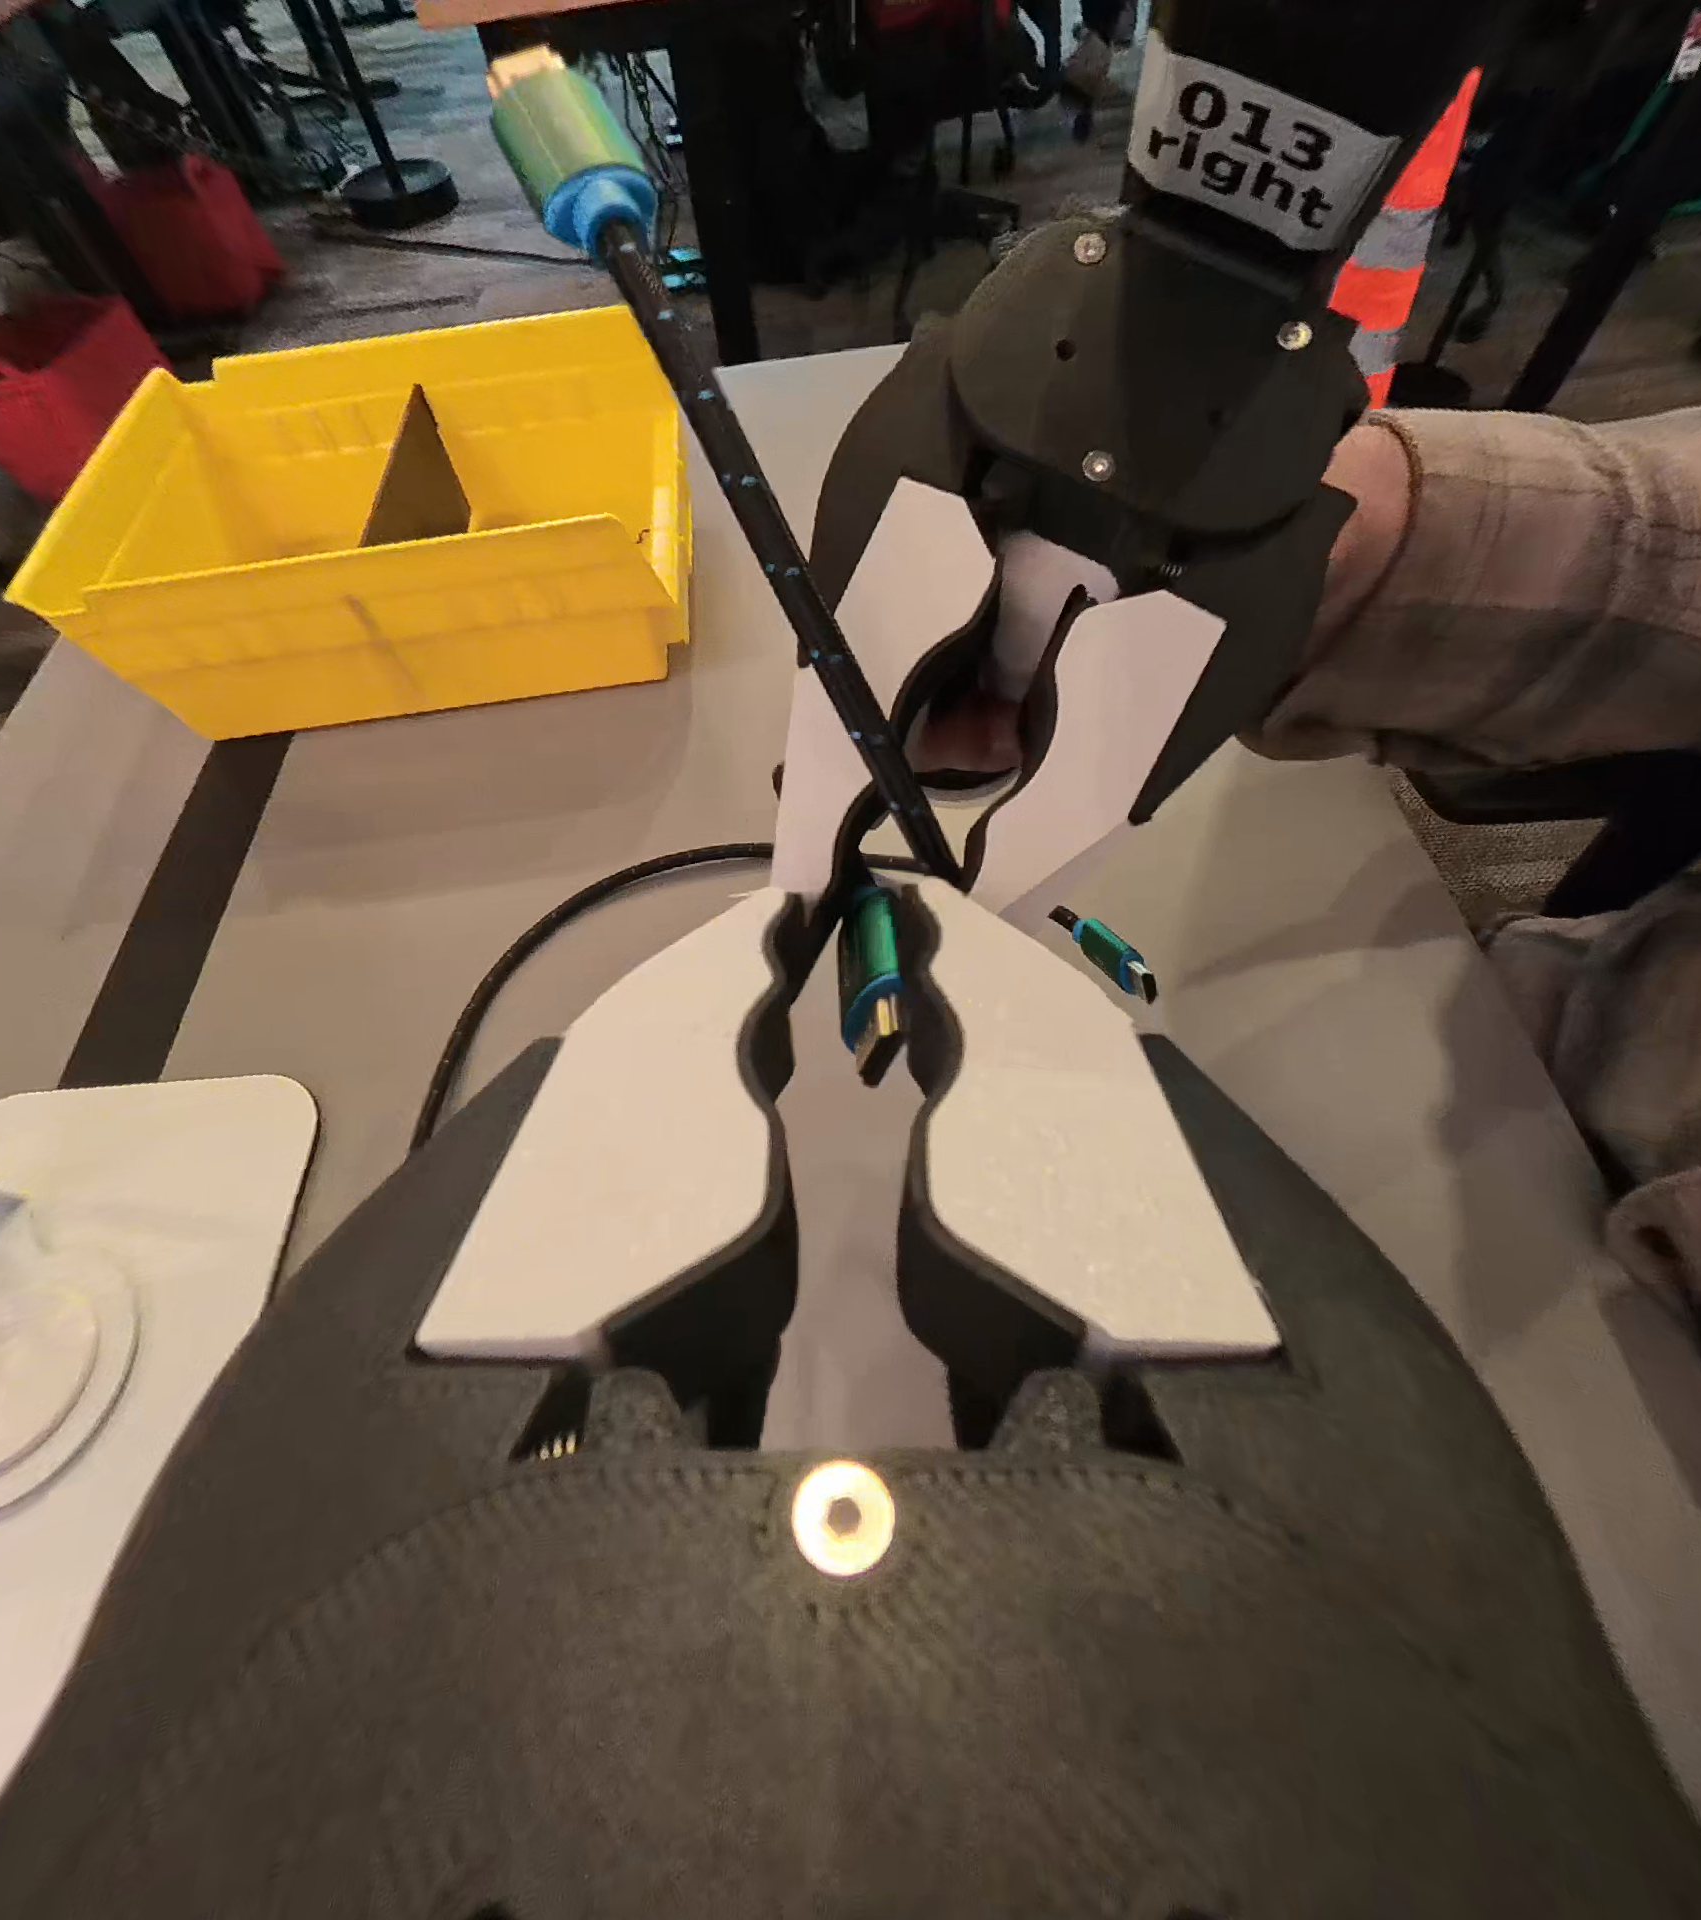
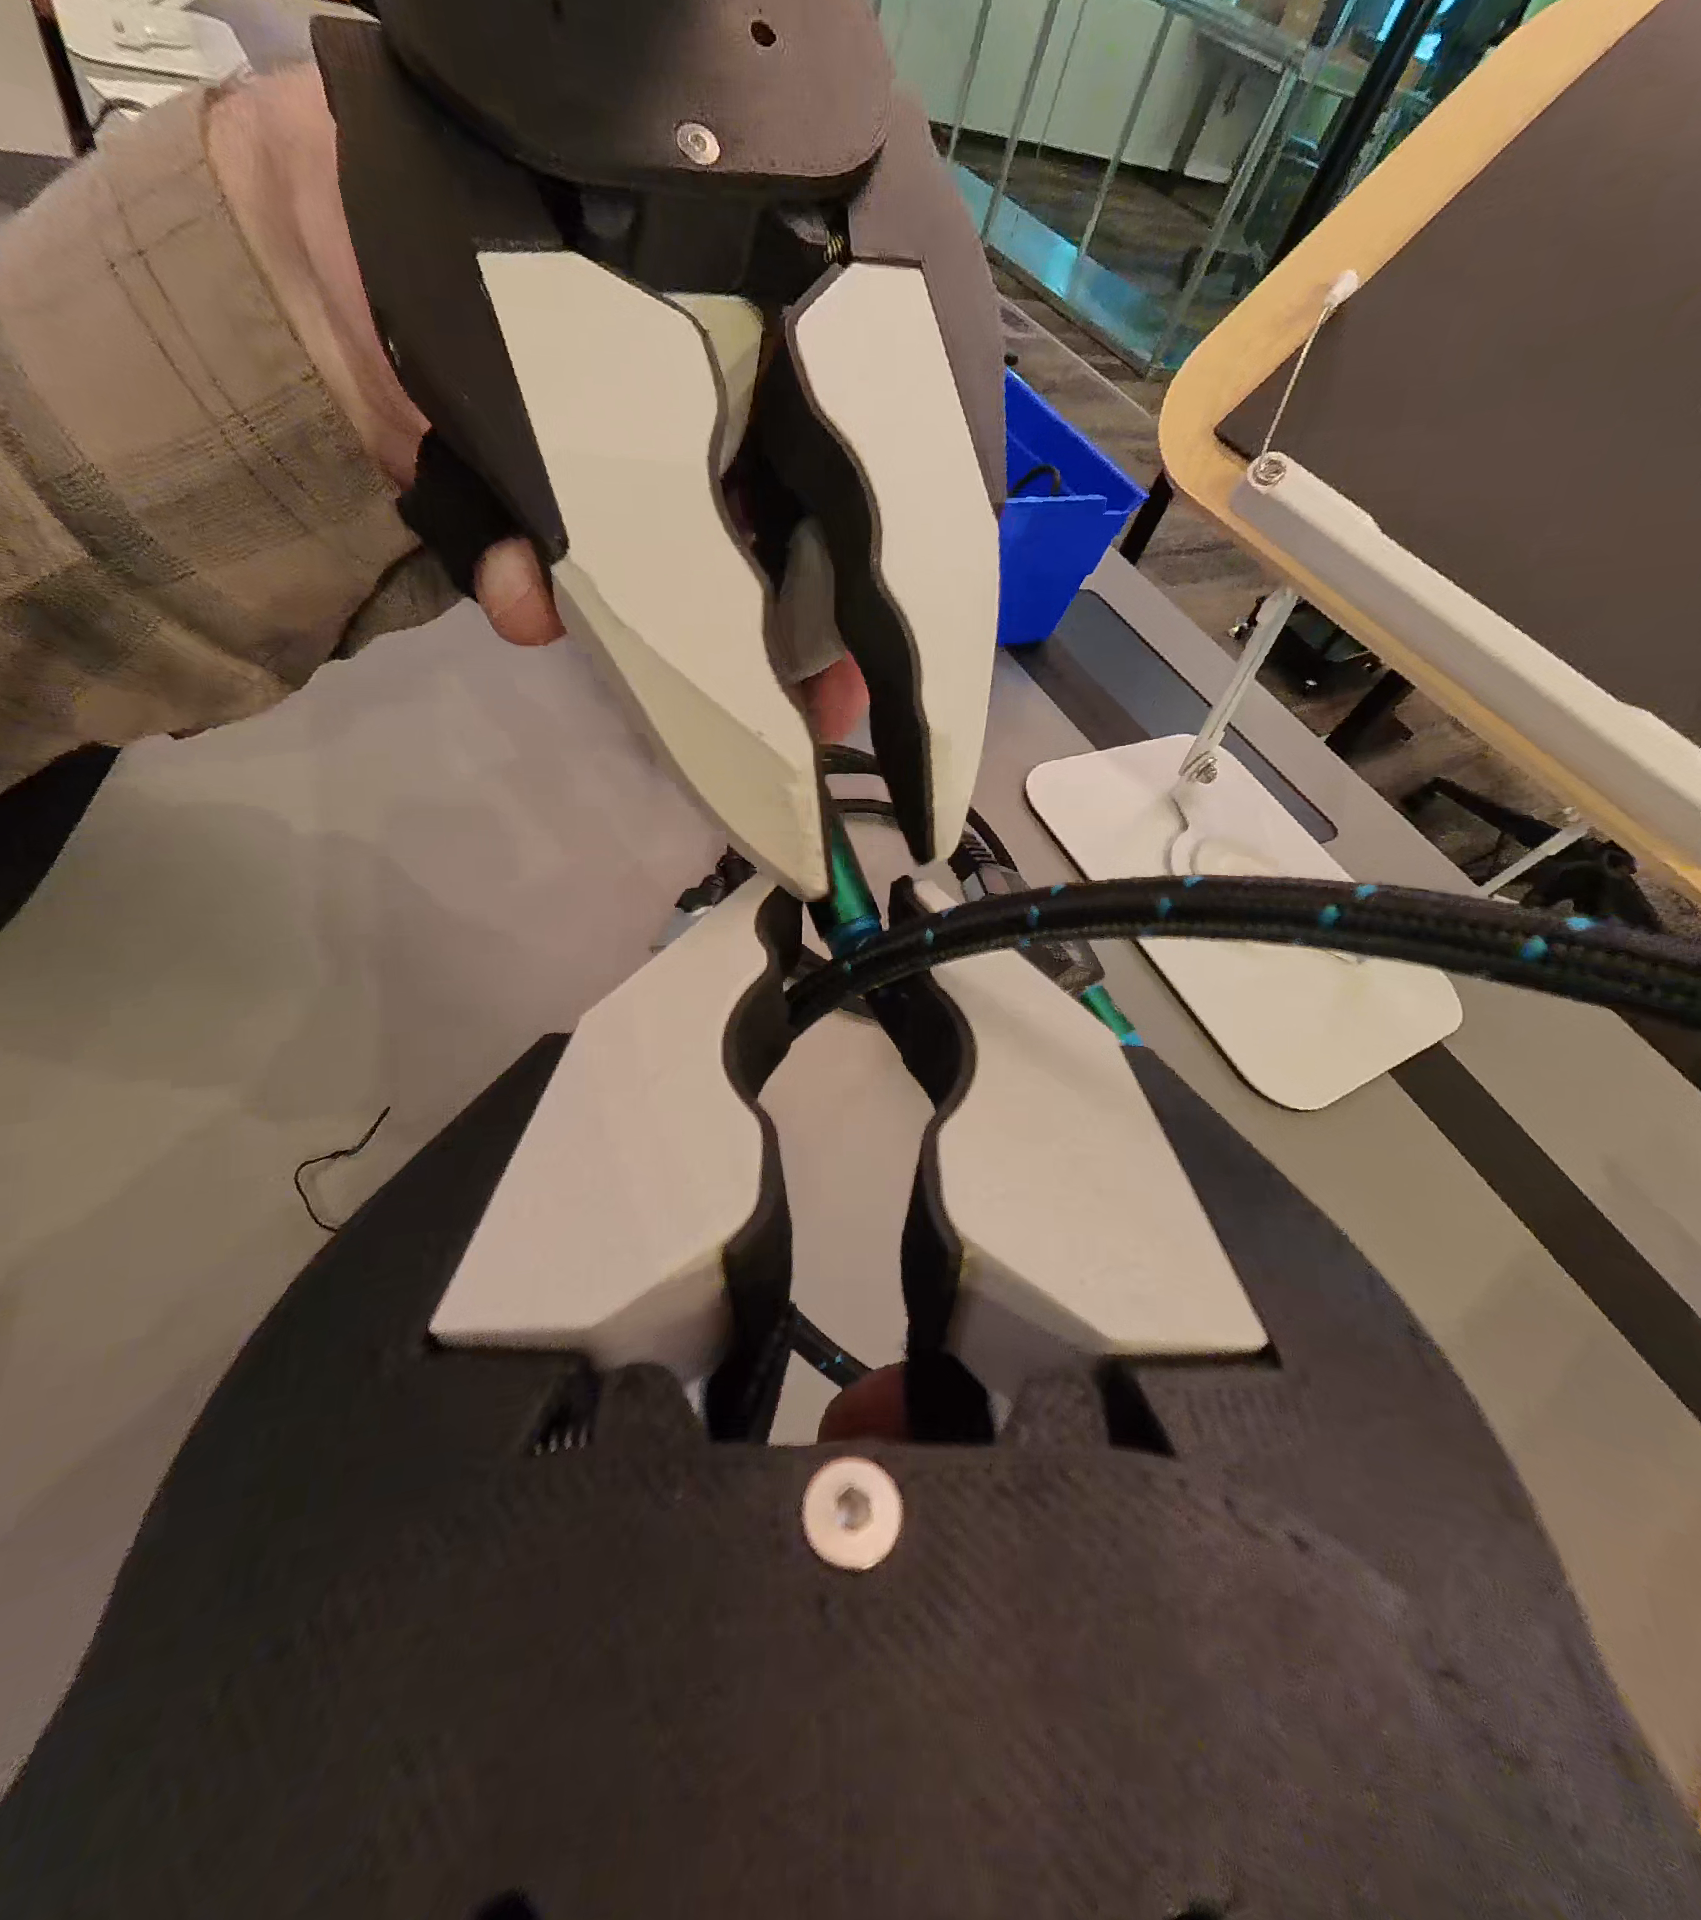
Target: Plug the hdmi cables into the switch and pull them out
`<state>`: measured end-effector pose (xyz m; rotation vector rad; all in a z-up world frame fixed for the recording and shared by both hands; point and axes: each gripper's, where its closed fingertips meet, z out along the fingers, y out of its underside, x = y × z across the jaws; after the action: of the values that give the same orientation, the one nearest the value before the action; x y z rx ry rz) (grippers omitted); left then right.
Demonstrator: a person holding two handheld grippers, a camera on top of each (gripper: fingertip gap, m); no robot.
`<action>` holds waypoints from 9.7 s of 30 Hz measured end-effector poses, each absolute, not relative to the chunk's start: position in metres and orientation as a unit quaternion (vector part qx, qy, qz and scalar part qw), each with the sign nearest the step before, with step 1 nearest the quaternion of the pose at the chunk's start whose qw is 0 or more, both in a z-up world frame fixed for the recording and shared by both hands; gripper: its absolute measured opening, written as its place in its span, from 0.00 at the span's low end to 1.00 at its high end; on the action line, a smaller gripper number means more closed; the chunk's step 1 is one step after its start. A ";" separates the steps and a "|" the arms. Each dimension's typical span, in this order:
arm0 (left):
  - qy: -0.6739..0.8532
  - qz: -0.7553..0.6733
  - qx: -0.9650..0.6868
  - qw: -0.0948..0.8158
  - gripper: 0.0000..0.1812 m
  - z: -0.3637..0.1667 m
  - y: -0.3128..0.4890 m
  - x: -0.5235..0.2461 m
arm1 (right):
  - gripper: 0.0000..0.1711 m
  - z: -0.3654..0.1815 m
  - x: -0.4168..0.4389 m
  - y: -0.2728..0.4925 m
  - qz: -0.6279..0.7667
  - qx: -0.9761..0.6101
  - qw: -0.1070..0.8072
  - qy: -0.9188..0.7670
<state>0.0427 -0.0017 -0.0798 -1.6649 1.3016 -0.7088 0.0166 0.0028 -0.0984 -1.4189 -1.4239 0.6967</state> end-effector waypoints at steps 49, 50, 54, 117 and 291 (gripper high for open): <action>0.521 -0.419 -0.564 0.485 0.06 -0.035 -0.032 0.059 | 0.36 -0.107 0.043 0.014 0.005 -0.539 0.519 -0.663; 0.523 -0.420 -0.560 0.485 0.06 -0.035 -0.034 0.059 | 0.35 -0.107 0.043 0.013 0.011 -0.536 0.521 -0.664; 0.524 -0.435 -0.551 0.482 0.06 -0.028 -0.042 0.063 | 0.16 -0.094 0.040 0.006 0.071 -0.530 0.545 -0.645; 0.516 0.093 -0.567 0.636 0.48 -0.095 0.048 0.118 | 0.01 -0.034 0.088 0.052 0.612 -0.567 0.522 -0.177; 0.637 -0.108 -0.730 0.221 0.06 -0.144 0.017 0.040 | 0.18 -0.131 0.047 0.061 -0.151 -0.355 0.501 -0.775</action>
<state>0.0403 0.0170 -0.1442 -2.0184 1.7622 -0.2998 0.0467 0.0609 -0.1306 -0.8584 -1.8730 -0.3660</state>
